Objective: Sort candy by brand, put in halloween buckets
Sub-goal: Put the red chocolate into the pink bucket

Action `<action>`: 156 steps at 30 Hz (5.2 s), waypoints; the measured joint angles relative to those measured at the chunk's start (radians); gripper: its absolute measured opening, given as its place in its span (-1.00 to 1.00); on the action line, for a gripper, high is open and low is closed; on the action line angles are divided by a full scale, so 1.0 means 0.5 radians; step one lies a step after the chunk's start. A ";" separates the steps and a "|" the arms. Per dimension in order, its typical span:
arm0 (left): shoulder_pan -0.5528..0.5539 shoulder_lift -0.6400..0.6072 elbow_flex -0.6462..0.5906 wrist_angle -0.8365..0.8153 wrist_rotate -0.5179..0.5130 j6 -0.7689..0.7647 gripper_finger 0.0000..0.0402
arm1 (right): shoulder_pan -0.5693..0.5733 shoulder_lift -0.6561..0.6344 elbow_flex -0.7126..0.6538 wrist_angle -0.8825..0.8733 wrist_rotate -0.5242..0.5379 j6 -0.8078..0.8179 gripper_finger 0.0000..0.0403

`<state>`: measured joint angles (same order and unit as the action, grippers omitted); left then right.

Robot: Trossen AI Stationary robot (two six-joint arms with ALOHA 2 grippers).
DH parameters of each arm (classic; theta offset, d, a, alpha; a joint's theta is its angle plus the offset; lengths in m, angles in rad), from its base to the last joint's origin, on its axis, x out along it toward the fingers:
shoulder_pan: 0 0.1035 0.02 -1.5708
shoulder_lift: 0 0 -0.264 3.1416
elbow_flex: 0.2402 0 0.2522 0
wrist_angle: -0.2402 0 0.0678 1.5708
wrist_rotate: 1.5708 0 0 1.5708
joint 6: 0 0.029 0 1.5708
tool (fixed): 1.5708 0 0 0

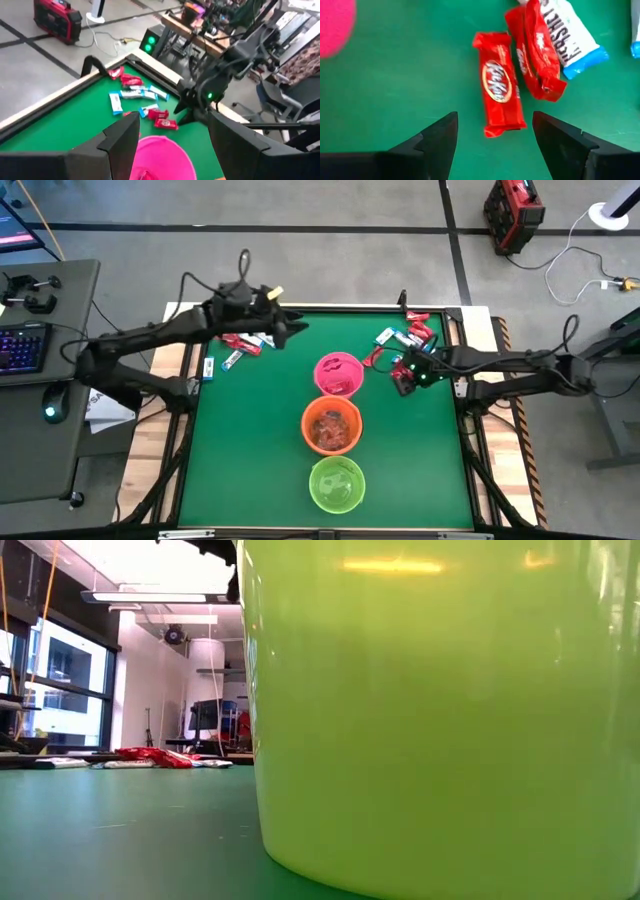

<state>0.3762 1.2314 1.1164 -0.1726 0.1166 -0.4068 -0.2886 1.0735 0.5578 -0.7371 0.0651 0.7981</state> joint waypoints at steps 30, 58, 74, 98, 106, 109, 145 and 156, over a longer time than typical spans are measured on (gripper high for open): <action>0.009 -0.736 -0.001 -0.080 -0.204 -0.066 0.12 | 0.082 0.297 0.510 -0.167 0.036 -0.566 -0.87; 0.007 -0.668 -0.002 -0.707 -0.459 0.033 0.12 | 0.270 0.904 1.131 0.586 -0.233 -0.810 -0.24; 0.545 0.076 -0.089 -1.436 -0.141 0.058 0.12 | 0.119 0.899 1.514 0.226 -0.098 -1.103 0.26; 0.616 1.273 0.138 -1.896 -0.833 1.302 0.12 | 0.283 0.902 1.508 0.225 -0.025 -0.775 0.26; 0.471 1.100 0.141 -1.756 -0.886 1.691 0.12 | 0.289 0.904 1.507 0.231 0.081 -0.792 0.26; 0.470 1.132 0.141 -1.719 -0.887 1.898 0.12 | 0.285 0.905 1.507 0.234 0.095 -0.789 0.26; 0.282 0.566 0.116 -1.660 0.051 1.157 -0.97 | 0.227 0.458 1.519 -0.337 0.440 -0.784 0.26; -0.382 0.404 0.118 -0.215 0.229 0.550 -0.97 | 0.224 0.231 1.429 -0.478 0.639 -0.643 0.26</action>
<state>0.1851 1.4332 1.1753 -0.2799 0.2312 -0.1318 -0.1764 1.1892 1.2721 -0.9762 0.3843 0.4764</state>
